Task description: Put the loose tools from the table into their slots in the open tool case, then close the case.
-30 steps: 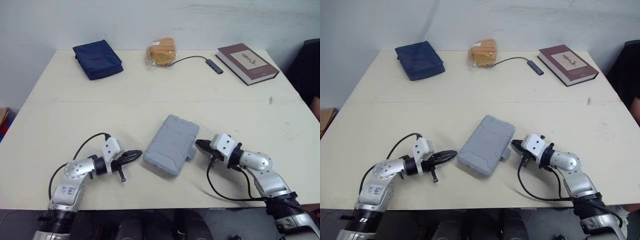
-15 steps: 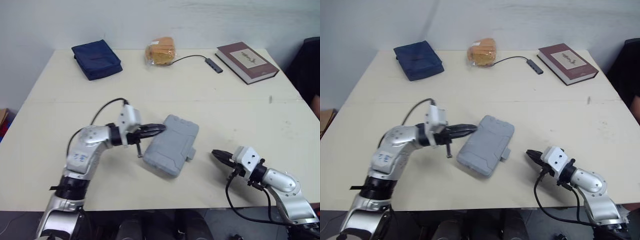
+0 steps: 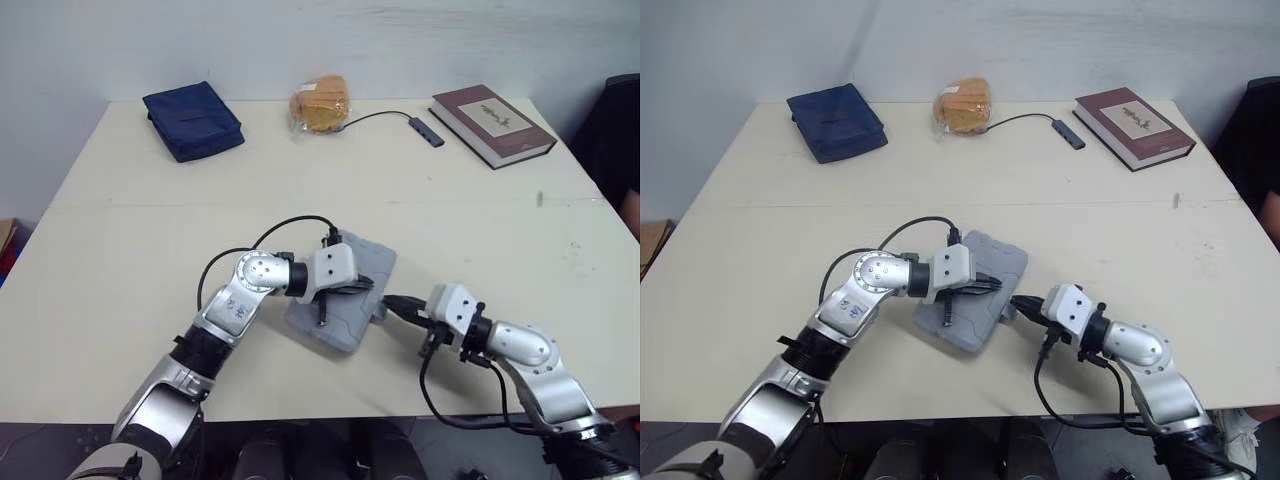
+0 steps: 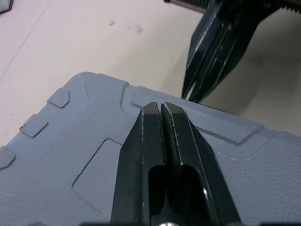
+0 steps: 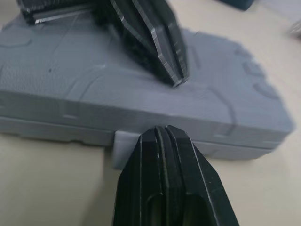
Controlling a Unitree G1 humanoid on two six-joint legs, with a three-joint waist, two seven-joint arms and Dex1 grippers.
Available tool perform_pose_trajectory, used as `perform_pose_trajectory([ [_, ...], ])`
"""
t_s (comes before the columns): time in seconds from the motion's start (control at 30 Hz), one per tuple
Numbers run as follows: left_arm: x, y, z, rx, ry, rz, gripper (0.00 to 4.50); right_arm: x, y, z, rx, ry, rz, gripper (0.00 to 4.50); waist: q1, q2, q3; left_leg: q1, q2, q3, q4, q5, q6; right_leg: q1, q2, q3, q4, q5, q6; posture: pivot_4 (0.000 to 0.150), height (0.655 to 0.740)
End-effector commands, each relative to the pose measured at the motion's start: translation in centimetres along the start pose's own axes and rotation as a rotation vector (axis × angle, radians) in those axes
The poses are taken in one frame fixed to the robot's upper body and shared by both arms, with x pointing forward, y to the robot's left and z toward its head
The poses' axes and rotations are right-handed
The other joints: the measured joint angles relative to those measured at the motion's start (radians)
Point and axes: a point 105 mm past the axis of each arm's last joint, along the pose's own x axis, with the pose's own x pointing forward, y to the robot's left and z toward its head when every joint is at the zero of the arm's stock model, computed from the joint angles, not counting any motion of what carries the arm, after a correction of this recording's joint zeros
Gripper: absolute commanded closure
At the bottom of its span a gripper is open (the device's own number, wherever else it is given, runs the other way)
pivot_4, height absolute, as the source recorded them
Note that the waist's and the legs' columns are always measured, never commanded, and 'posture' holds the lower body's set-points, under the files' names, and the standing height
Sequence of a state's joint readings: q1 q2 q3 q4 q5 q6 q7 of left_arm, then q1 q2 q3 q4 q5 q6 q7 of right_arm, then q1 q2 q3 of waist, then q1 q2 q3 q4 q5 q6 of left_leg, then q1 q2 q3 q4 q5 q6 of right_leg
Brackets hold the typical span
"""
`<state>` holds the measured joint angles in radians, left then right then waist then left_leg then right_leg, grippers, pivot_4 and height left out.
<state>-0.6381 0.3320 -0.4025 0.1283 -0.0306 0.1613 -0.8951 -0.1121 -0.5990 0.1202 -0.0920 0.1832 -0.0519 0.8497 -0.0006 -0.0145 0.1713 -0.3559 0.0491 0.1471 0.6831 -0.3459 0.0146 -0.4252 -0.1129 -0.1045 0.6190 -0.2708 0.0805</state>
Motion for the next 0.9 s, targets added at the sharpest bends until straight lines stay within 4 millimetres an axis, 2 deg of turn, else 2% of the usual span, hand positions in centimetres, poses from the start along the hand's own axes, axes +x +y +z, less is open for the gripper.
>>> perform_pose_trajectory([
  [0.03, 0.4, -2.0, -3.4, -0.098, 0.114, -0.047, 4.45, 0.5, 0.5, -0.6, -0.008, 0.034, 0.051, 4.50, 0.000, -0.001, -0.002, 0.000, 0.000, 0.000, 0.000, 0.000, 0.000, 0.000, 0.000, 0.000, 0.000, 0.000, 0.000, 0.150, 0.7400],
  [0.27, -0.1, -1.8, -4.3, -0.115, 0.125, -0.008, 4.45, 2.0, 0.8, -1.2, -0.037, 0.075, 0.117, 4.50, -0.004, -0.002, -0.005, 0.002, 0.001, 0.000, 0.000, 0.000, 0.000, 0.001, 0.000, 0.000, 0.001, 0.000, 0.000, 0.150, 0.7400],
  [0.4, -0.2, -2.6, -6.1, -0.099, 0.166, -0.038, 4.45, 3.2, 0.2, -0.4, -0.027, 0.040, 0.123, 4.50, -0.009, -0.005, -0.009, 0.005, 0.003, 0.000, 0.000, 0.000, -0.001, 0.005, 0.000, 0.000, 0.001, -0.001, -0.001, 0.150, 0.7400],
  [0.47, -0.1, -2.9, -6.4, -0.129, 0.165, -0.039, 4.45, 3.5, 0.2, -0.9, -0.025, 0.075, 0.144, 4.50, -0.015, -0.003, -0.010, 0.007, 0.004, 0.000, 0.000, -0.001, 0.000, 0.006, -0.001, 0.000, 0.001, -0.001, -0.002, 0.150, 0.7400],
  [0.57, -0.1, -3.4, -7.1, -0.146, 0.183, -0.063, 4.45, 3.8, 0.1, -1.4, -0.024, 0.121, 0.166, 4.50, -0.025, -0.003, -0.014, 0.020, 0.007, -0.001, -0.002, -0.006, 0.000, 0.017, -0.001, -0.001, 0.000, -0.003, -0.005, 0.150, 0.7400],
  [0.67, -0.1, -3.5, -7.4, -0.159, 0.181, -0.057, 4.45, 4.0, -0.1, -1.1, -0.014, 0.114, 0.155, 4.50, -0.027, -0.002, -0.019, 0.021, 0.009, -0.002, -0.003, -0.007, -0.002, 0.018, -0.001, -0.001, 0.000, -0.004, -0.007, 0.150, 0.7400],
  [0.83, -0.3, -2.3, -6.7, -0.163, 0.121, 0.005, 4.45, 3.3, -0.3, -1.3, -0.025, 0.123, 0.143, 4.50, -0.026, 0.001, -0.025, 0.021, 0.010, -0.002, -0.003, -0.007, -0.002, 0.018, -0.001, 0.000, 0.000, -0.004, -0.007, 0.150, 0.7400],
  [0.9, -0.8, -0.7, -5.7, -0.106, 0.063, 0.087, 4.45, 2.3, -0.7, -1.2, -0.040, 0.128, 0.127, 4.50, -0.025, 0.003, -0.025, 0.021, 0.010, -0.002, -0.003, -0.007, -0.002, 0.017, -0.001, 0.000, 0.000, -0.004, -0.007, 0.150, 0.7400],
])
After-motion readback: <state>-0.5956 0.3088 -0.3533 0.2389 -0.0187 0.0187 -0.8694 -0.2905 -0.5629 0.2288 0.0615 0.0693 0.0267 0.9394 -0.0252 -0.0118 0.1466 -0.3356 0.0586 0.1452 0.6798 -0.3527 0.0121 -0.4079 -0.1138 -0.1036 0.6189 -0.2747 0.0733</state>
